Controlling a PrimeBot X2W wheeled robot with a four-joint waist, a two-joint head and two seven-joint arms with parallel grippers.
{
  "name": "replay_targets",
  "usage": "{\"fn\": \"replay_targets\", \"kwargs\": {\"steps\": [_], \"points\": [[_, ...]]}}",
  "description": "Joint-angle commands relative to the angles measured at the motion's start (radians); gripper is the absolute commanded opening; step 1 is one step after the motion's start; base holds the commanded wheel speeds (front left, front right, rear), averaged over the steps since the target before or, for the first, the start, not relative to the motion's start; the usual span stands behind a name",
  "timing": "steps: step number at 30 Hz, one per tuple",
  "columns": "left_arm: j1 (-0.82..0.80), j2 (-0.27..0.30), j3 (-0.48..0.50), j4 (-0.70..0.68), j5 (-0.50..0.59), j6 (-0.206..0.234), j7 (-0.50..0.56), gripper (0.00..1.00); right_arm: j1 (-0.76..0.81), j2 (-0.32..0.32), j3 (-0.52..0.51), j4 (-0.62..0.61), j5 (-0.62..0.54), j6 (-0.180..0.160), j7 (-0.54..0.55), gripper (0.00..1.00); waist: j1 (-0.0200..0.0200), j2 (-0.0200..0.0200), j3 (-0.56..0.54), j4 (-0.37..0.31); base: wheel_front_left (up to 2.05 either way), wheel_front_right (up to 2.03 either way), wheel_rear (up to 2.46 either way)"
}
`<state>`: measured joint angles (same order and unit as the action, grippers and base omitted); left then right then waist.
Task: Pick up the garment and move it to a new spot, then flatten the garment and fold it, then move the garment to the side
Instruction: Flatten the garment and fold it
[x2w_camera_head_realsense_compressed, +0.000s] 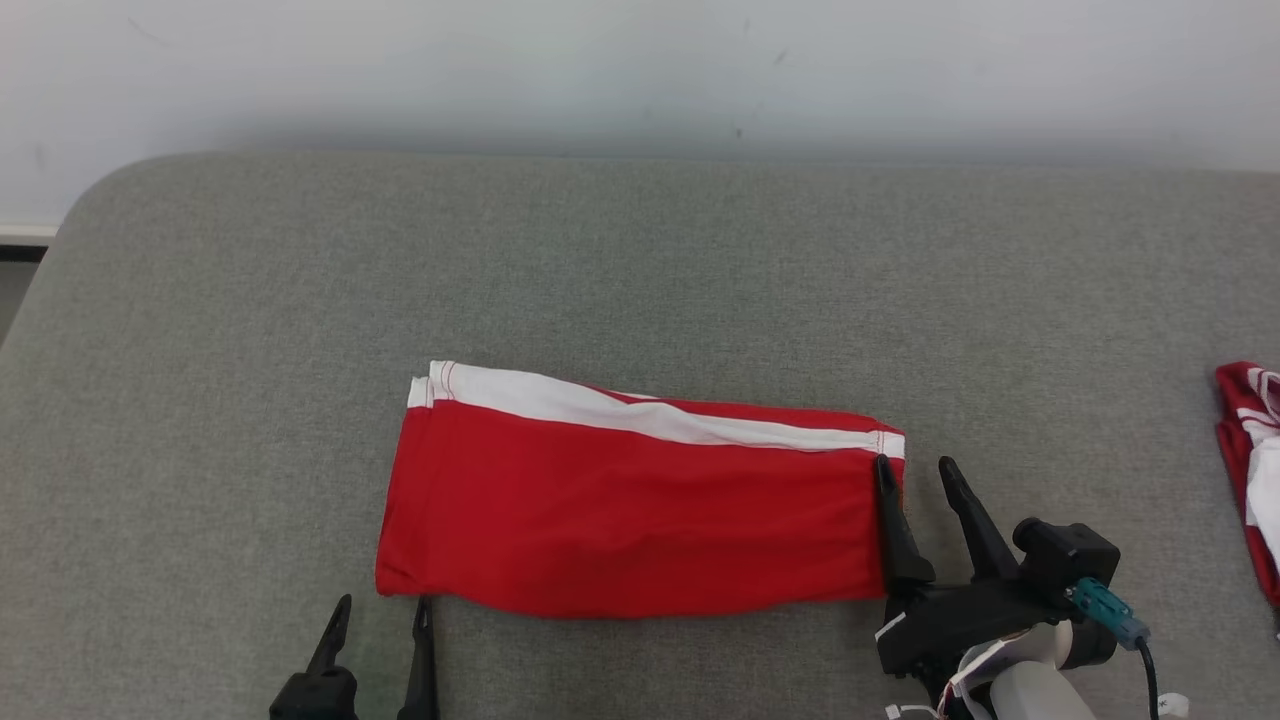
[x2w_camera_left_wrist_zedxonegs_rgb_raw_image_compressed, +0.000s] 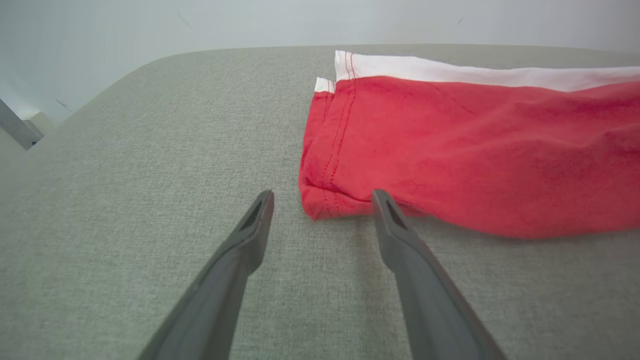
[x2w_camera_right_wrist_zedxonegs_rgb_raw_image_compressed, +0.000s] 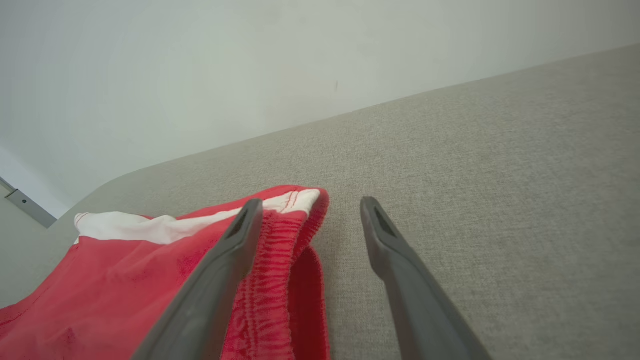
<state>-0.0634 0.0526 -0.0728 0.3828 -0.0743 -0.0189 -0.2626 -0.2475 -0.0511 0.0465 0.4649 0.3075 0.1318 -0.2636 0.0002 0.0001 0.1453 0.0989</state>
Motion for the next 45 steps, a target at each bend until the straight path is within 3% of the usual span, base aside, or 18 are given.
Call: {"fn": "replay_targets", "kwargs": {"steps": [1,16,17,18,19,27,36,40,45], "points": [[-0.014,-0.003,-0.006,0.005,-0.013,-0.002,-0.003,1.0,-0.006,0.001,-0.001,0.011,-0.001,-0.003,0.0,1.0,-0.0002,-0.0001,0.034,0.032,0.0,0.0,0.0],[-0.023,-0.003,-0.034,0.024,-0.029,0.001,-0.003,1.0,-0.058,0.002,0.052,0.243,0.033,-0.003,0.002,1.0,-0.0002,-0.0001,0.045,0.057,0.0,0.0,0.0],[-0.021,-0.003,-0.034,0.026,-0.029,-0.001,-0.003,1.0,-0.059,0.003,0.066,0.252,0.048,-0.003,0.003,0.64,-0.0002,-0.0001,0.044,0.057,0.0,0.0,0.0],[-0.02,-0.003,-0.035,0.027,-0.028,-0.003,-0.003,1.0,-0.061,0.004,0.075,0.256,0.057,-0.003,0.004,0.44,-0.0002,-0.0001,0.043,0.057,0.0,0.0,0.0],[-0.019,-0.003,-0.035,0.029,-0.027,-0.005,-0.003,1.0,-0.063,0.004,0.083,0.258,0.068,-0.003,0.004,0.0,-0.0002,-0.0001,0.042,0.056,0.0,0.0,0.0],[0.0,-0.003,-0.029,0.038,-0.014,-0.016,-0.003,1.0,-0.047,-0.004,0.056,0.237,0.115,-0.001,0.0,0.0,-0.0002,-0.0001,0.006,0.04,0.0,0.0,0.0],[0.029,-0.003,-0.029,0.04,-0.019,-0.023,-0.003,1.0,-0.021,-0.098,-0.004,0.205,0.143,-0.002,0.0,0.0,-0.0002,-0.0001,-0.068,-0.012,0.0,0.0,0.0],[0.043,-0.003,-0.041,0.042,-0.028,-0.019,-0.003,1.0,-0.048,-0.137,0.036,0.205,0.169,-0.002,0.0,0.0,-0.0002,-0.0001,-0.083,-0.032,0.0,0.0,0.0],[0.045,-0.003,-0.062,0.052,-0.042,-0.018,-0.003,1.0,-0.09,-0.13,0.166,0.159,0.278,-0.002,0.065,0.0,-0.0002,-0.0001,-0.087,-0.038,0.0,0.0,0.0]]}}
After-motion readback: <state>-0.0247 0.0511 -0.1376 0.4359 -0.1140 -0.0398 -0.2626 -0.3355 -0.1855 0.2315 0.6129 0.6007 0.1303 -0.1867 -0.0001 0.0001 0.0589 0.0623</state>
